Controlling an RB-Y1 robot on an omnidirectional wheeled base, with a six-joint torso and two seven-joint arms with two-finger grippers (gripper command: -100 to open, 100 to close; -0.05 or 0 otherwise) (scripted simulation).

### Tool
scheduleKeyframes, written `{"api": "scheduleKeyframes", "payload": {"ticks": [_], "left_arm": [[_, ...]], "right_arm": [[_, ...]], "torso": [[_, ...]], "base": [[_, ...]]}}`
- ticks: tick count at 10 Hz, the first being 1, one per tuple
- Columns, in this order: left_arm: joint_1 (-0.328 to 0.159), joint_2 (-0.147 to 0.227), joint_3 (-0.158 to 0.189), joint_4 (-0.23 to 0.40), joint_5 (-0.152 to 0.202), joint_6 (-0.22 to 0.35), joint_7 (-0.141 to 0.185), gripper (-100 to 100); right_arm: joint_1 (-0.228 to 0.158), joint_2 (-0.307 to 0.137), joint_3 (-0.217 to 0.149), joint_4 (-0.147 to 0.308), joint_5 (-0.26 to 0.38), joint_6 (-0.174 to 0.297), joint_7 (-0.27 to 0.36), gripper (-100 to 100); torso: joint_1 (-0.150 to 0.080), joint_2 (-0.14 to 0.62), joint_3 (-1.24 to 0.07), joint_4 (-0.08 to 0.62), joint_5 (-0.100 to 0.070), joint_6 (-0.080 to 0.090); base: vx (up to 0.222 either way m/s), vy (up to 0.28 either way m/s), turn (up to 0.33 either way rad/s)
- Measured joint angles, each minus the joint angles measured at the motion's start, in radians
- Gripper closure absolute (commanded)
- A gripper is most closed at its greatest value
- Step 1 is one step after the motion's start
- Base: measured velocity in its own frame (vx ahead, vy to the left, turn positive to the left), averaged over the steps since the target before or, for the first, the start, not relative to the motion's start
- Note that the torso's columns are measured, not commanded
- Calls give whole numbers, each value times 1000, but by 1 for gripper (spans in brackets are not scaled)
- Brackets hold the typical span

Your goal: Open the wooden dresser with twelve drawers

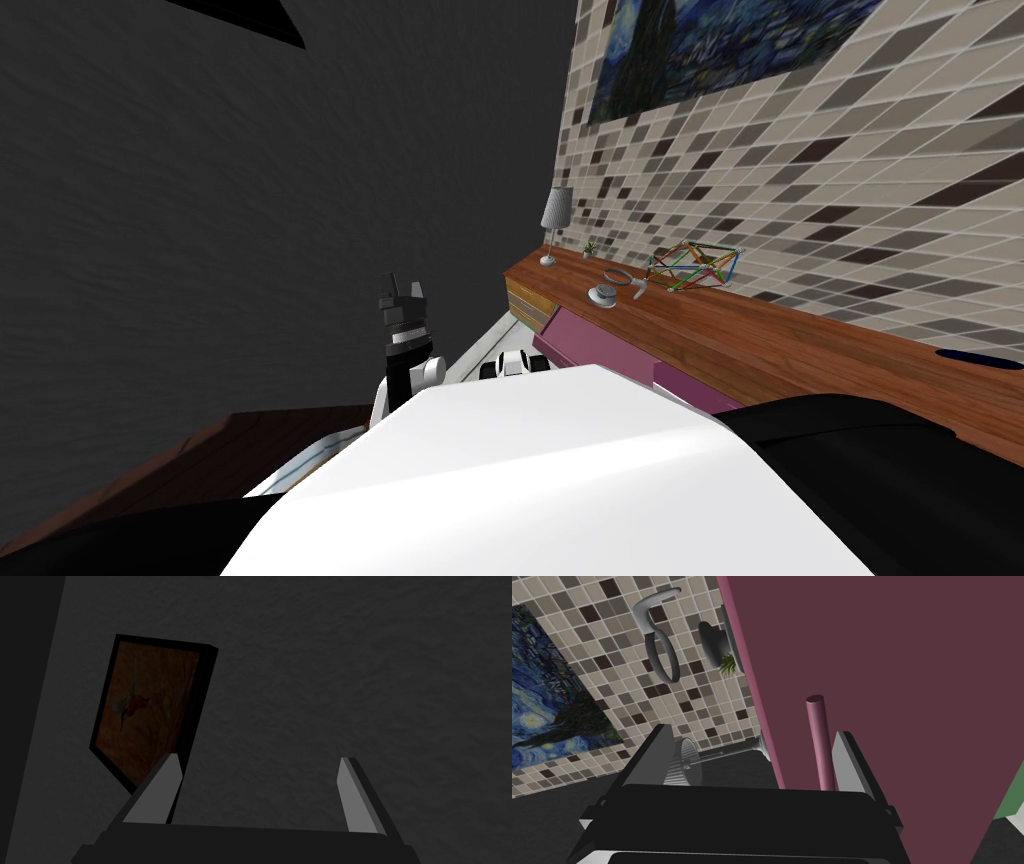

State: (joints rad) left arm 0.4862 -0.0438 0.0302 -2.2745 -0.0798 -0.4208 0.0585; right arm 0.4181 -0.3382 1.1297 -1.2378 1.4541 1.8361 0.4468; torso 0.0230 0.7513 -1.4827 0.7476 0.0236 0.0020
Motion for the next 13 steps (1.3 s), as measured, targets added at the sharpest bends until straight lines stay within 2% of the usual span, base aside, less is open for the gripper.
{"api": "scheduleKeyframes", "payload": {"ticks": [5, 8, 10, 13], "left_arm": [[0, 0, 0, 0, 0, 0, 0, 0], [0, 0, 0, 0, 0, 0, 0, 0], [0, 0, 0, 0, 0, 0, 0, 0], [0, 0, 0, 0, 0, 0, 0, 0]], "right_arm": [[0, 1, 0, 5, 0, -1, -5, -100], [38, -30, 29, -51, 8, -17, 12, -100], [46, -41, 34, -72, 11, -17, 21, -100], [45, -36, 35, -65, 12, -15, 19, -100]], "torso": [[-1, -1, -1, 0, 0, 0], [-3, -3, -2, -1, -1, -1], [0, -1, -2, 0, 1, -1], [1, -2, -2, -1, 1, -1]], "base": [[8, -2, -11], [43, -3, -33], [7, -6, 5], [0, 0, 0]]}}
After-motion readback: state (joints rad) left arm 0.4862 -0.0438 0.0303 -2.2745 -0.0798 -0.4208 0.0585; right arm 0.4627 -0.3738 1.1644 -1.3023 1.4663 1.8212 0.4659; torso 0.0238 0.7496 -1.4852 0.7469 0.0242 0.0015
